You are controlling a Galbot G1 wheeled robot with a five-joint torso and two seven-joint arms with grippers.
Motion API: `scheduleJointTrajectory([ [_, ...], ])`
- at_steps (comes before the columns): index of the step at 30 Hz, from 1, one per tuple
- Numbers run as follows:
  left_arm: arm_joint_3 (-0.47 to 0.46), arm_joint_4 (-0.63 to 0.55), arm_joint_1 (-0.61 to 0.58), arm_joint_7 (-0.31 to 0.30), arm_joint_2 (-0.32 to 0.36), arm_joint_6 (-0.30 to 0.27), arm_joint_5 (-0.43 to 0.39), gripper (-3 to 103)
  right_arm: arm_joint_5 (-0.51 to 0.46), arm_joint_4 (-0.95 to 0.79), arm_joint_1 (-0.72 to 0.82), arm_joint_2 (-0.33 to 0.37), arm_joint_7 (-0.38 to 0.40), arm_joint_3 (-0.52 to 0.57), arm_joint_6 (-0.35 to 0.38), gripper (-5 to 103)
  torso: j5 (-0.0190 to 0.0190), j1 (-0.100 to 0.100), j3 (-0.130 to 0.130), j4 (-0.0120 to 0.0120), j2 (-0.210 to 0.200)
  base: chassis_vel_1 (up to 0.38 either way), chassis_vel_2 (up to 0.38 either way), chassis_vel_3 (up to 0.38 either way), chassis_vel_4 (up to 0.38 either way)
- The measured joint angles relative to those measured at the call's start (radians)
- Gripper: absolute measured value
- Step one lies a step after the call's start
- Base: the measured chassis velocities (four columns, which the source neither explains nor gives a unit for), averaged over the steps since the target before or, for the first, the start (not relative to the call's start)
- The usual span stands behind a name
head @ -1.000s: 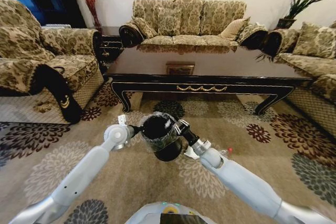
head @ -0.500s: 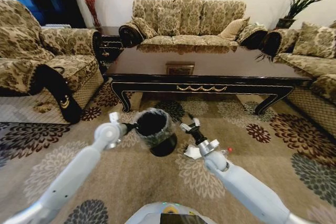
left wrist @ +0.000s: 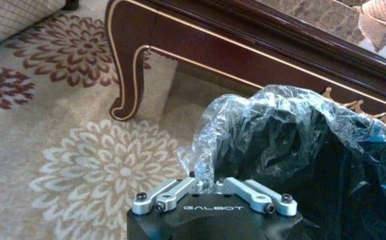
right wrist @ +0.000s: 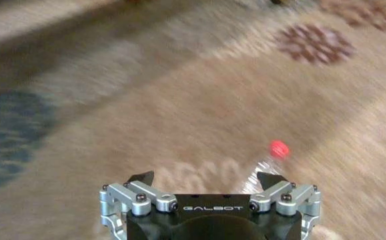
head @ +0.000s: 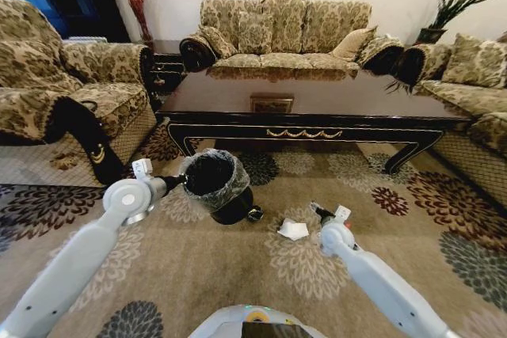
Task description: Move to the front of the table and pick up the trash from the floor, then place it into the trash bin.
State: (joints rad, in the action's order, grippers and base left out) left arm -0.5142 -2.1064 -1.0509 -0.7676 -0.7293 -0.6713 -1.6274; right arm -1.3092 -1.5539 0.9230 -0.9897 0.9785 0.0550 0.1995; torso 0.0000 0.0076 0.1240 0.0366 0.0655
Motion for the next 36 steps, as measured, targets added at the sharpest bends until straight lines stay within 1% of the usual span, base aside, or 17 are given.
scheduleJointTrajectory([
  [1,-0.013,-0.01,-0.014,-0.001,0.004,0.0,0.0,4,-0.006,0.028,-0.002,-0.019,0.008,0.02,0.01,100,0.0,0.0,0.0,-0.0001,0.0,0.0,0.0,0.0,0.0],
  [2,-0.013,-0.01,-0.014,-0.001,0.004,0.0,0.0,4,-0.006,0.028,-0.002,-0.019,0.008,0.02,0.01,100,0.0,0.0,0.0,-0.0001,0.0,0.0,0.0,0.0,0.0],
  [4,-0.038,-0.036,-0.041,-0.003,0.011,0.0,-0.002,4,-0.014,0.097,-0.008,-0.067,0.014,0.062,0.035,100,-0.0001,0.0,0.0,-0.0002,0.0,0.0,0.0,0.0,0.0],
  [5,-0.038,-0.036,-0.041,-0.003,0.011,0.0,-0.002,4,-0.014,0.097,-0.008,-0.067,0.014,0.062,0.035,100,-0.0001,0.0,0.0,-0.0002,0.0,0.0,0.0,0.0,0.0],
  [9,-0.064,-0.076,-0.076,-0.008,0.014,0.0,-0.002,4,-0.009,0.203,-0.018,-0.149,-0.009,0.117,0.047,100,0.0002,0.0,0.0,-0.0002,0.0,0.0,0.0,0.0,0.0],
  [10,-0.064,-0.076,-0.076,-0.008,0.014,0.0,-0.002,4,-0.009,0.203,-0.018,-0.149,-0.009,0.117,0.047,100,0.0002,0.0,0.0,-0.0002,0.0,0.0,0.0,0.0,0.0],
  [13,-0.075,-0.092,-0.096,-0.013,0.015,0.001,0.001,4,0.011,0.268,-0.022,-0.187,-0.054,0.143,0.039,100,-0.0002,0.0,0.0,-0.0002,0.0,0.0,0.0,0.0,0.0],
  [17,-0.078,-0.101,-0.106,-0.014,0.015,0.002,0.003,4,0.033,0.326,-0.028,-0.21,-0.085,0.155,0.027,100,0.0001,0.0,0.0,-0.0003,0.0,0.0,0.0,0.0,0.0],
  [21,-0.078,-0.103,-0.107,-0.015,0.018,0.002,0.003,4,0.045,0.358,-0.034,-0.218,-0.11,0.162,0.018,100,0.0,0.0,0.0,-0.0003,0.0,0.0,0.0,0.0,0.0],
  [22,-0.078,-0.103,-0.107,-0.015,0.019,0.002,0.003,4,0.047,0.365,-0.035,-0.219,-0.118,0.163,0.016,102,0.0,0.0,0.0,-0.0003,0.0,0.0,0.0,0.0,0.0],
  [24,-0.075,-0.103,-0.104,-0.015,0.022,0.003,0.003,4,0.052,0.383,-0.039,-0.219,-0.134,0.167,0.01,96,0.0,0.0,0.0,-0.0003,0.0,0.0,0.0,0.0,0.0],
  [26,-0.074,-0.103,-0.103,-0.015,0.023,0.003,0.003,4,0.055,0.386,-0.04,-0.219,-0.137,0.168,0.008,96,0.0,0.0,0.0,-0.0003,0.0,0.0,0.0,0.0,0.0],
  [29,-0.067,-0.099,-0.094,-0.015,0.027,0.003,0.002,4,0.058,0.384,-0.037,-0.218,-0.139,0.168,0.007,83,0.0,0.0,0.0,-0.0003,0.0,0.0,0.0,0.0,0.0],
  [30,-0.067,-0.099,-0.094,-0.015,0.027,0.003,0.002,4,0.058,0.384,-0.037,-0.218,-0.139,0.168,0.007,83,0.0,0.0,0.0,-0.0003,0.0,0.0,0.0,0.0,0.0],
  [32,-0.064,-0.097,-0.09,-0.015,0.027,0.003,0.0,4,0.063,0.382,-0.034,-0.218,-0.138,0.168,0.007,72,0.0,0.0,0.0,-0.0003,0.0,0.0,0.0,0.0,0.0],
  [33,-0.064,-0.097,-0.09,-0.015,0.027,0.003,0.0,4,0.063,0.382,-0.034,-0.218,-0.138,0.168,0.007,72,0.0,0.0,0.0,-0.0003,0.0,0.0,0.0,0.0,0.0],
  [36,-0.058,-0.095,-0.086,-0.015,0.027,0.003,-0.001,4,0.074,0.388,-0.032,-0.221,-0.137,0.17,0.008,56,-0.0003,0.0,0.0,-0.0002,0.0,0.0,0.0,0.0,0.0],
])
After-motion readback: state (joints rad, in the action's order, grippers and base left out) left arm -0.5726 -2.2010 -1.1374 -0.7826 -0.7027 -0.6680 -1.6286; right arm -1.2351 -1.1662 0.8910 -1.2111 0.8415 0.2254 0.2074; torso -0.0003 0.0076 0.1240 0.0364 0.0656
